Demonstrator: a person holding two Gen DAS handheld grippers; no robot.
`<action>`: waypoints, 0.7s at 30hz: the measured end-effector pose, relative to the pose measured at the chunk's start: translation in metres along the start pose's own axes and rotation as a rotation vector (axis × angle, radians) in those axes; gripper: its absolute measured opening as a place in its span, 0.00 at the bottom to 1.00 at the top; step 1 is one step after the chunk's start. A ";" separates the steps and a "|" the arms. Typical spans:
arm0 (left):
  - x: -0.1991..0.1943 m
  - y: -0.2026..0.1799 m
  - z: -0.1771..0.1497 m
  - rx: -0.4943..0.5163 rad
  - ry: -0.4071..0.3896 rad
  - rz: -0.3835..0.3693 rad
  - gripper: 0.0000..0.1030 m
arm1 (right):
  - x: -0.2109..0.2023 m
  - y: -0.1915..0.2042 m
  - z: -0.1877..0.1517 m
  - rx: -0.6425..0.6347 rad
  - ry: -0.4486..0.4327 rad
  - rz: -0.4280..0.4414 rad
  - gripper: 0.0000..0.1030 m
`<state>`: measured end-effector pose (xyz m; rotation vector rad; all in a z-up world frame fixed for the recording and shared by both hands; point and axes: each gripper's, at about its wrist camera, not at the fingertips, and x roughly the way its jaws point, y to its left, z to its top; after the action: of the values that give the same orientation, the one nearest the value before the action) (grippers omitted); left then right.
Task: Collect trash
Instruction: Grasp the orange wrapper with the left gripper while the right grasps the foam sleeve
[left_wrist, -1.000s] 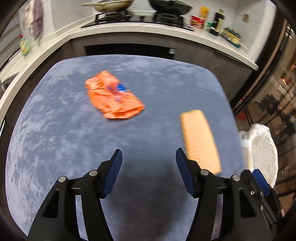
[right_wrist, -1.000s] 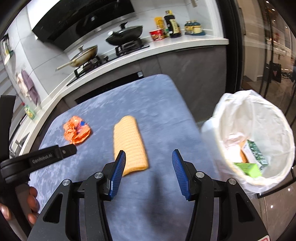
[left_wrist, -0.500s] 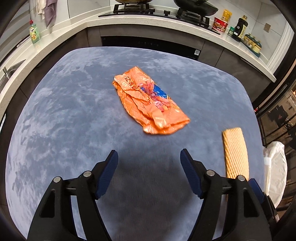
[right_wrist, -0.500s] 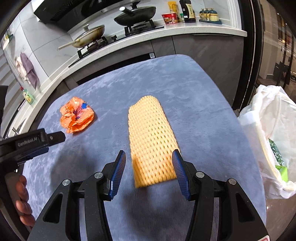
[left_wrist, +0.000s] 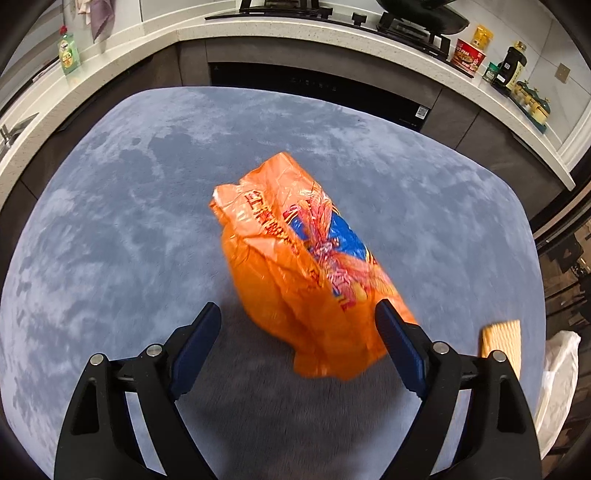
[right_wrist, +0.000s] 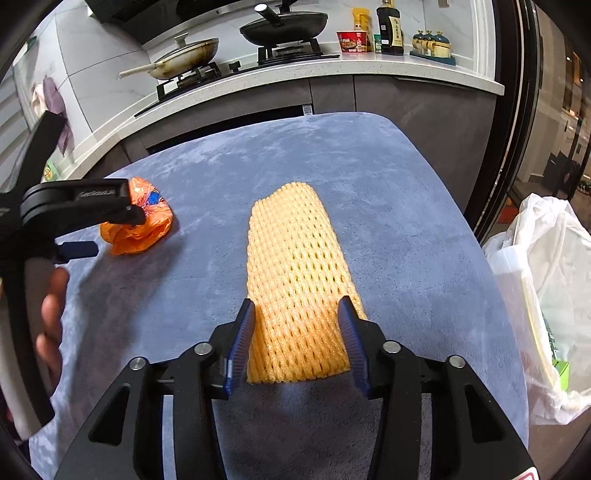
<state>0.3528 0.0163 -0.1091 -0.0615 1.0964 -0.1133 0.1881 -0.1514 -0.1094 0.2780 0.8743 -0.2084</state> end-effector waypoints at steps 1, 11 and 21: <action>0.003 -0.001 0.001 0.001 0.003 -0.003 0.78 | 0.000 -0.001 0.000 0.003 -0.001 0.000 0.38; 0.000 -0.018 -0.013 0.073 -0.010 -0.020 0.31 | -0.001 -0.011 0.005 0.041 0.005 0.014 0.19; -0.033 -0.038 -0.051 0.146 -0.018 -0.041 0.20 | -0.024 -0.018 0.002 0.065 -0.013 0.043 0.10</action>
<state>0.2900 -0.0169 -0.0991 0.0459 1.0663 -0.2284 0.1697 -0.1675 -0.0926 0.3555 0.8492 -0.1991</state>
